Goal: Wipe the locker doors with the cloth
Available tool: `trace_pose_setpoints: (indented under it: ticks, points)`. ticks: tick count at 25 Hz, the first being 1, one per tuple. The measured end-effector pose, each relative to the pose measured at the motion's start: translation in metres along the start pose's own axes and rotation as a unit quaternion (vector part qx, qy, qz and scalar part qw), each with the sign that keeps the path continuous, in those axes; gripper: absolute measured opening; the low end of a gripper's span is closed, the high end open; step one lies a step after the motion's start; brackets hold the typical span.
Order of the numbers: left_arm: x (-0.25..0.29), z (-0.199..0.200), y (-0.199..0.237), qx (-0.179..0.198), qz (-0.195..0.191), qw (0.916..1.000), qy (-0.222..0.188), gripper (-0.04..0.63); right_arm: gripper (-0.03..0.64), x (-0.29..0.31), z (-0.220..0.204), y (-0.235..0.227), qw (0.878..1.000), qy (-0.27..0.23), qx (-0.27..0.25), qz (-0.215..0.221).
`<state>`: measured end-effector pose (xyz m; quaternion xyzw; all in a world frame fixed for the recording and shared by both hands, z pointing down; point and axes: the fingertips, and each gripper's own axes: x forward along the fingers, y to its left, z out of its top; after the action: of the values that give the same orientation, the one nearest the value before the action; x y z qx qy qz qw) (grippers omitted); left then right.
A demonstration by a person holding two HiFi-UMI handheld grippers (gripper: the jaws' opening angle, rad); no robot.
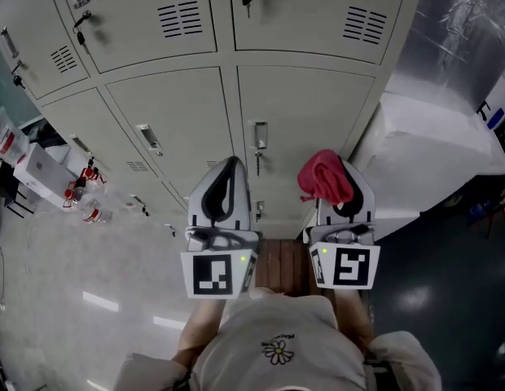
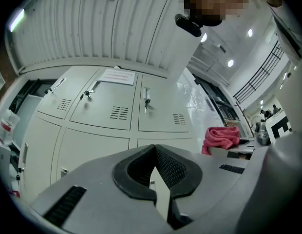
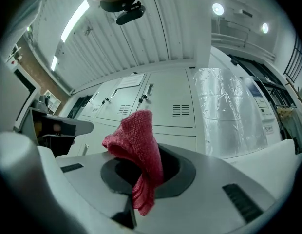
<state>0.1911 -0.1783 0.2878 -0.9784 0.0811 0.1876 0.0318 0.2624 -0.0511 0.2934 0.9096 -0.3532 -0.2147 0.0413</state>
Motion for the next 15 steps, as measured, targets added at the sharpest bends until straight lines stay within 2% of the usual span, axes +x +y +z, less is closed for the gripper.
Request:
trace_pose_setpoints:
  ticks: [6, 15]
  points:
    - [-0.006, -0.016, -0.002, 0.002, -0.004, 0.9999, 0.015, 0.016, 0.029, -0.009, -0.016, 0.004, 1.000, 0.023, -0.006, 0.000]
    - [-0.006, -0.011, -0.007, -0.003, -0.002, 1.0000, 0.007, 0.017, 0.029, -0.008, -0.011, 0.006, 1.000, 0.012, 0.015, 0.014]
